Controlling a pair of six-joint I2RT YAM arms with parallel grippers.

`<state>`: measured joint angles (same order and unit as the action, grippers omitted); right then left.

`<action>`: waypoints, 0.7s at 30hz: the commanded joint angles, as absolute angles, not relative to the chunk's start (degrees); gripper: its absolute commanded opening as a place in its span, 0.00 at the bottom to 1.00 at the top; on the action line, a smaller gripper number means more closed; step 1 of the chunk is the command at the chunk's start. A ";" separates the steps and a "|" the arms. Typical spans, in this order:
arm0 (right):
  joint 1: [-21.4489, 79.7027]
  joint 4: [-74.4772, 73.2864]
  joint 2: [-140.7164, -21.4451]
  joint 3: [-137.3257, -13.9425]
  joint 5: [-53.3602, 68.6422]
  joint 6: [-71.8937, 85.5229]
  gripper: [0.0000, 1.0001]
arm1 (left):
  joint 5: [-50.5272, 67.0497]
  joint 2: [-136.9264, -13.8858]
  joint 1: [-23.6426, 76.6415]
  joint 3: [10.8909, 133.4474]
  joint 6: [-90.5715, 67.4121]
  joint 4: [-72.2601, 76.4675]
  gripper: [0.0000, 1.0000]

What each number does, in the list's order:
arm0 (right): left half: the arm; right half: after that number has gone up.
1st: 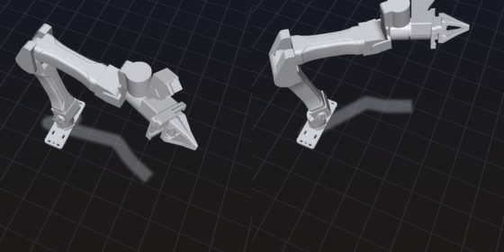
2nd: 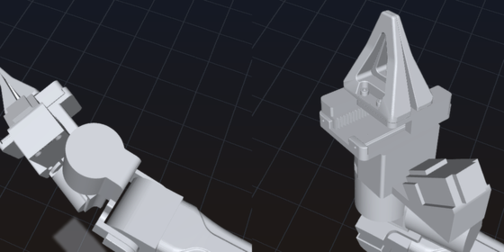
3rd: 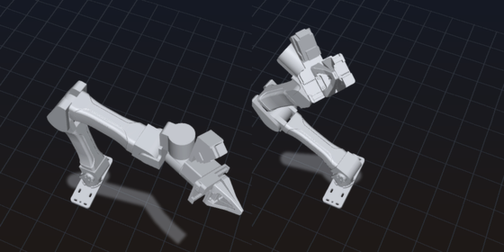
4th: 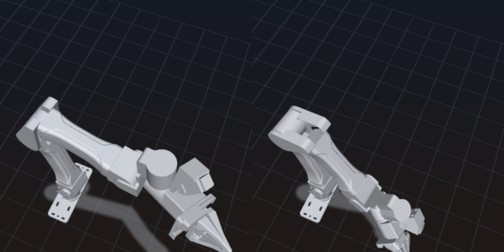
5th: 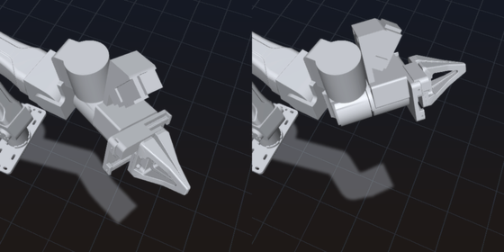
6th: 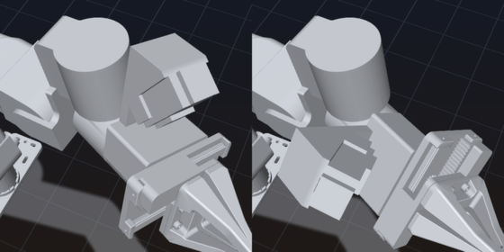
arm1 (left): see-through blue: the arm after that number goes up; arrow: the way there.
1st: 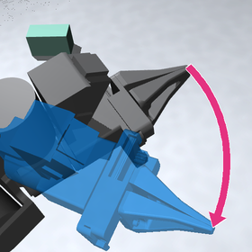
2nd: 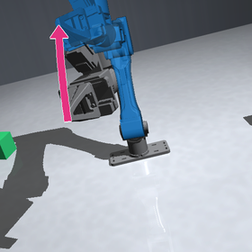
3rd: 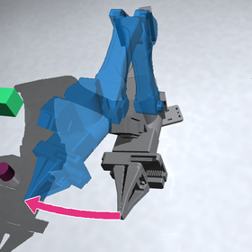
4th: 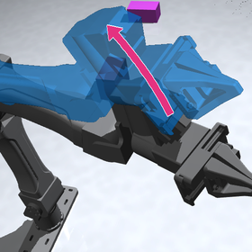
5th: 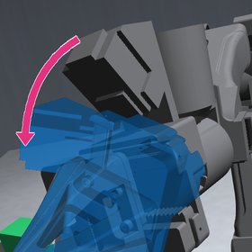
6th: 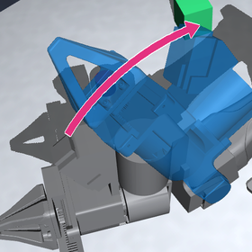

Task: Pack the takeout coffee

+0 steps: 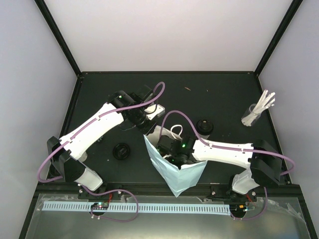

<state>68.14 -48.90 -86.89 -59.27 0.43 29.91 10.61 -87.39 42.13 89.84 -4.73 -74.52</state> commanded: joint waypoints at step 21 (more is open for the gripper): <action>67.10 -58.18 -93.67 -69.49 -15.04 23.85 0.37 | -9.09 -82.29 40.78 95.55 -8.35 -71.19 0.03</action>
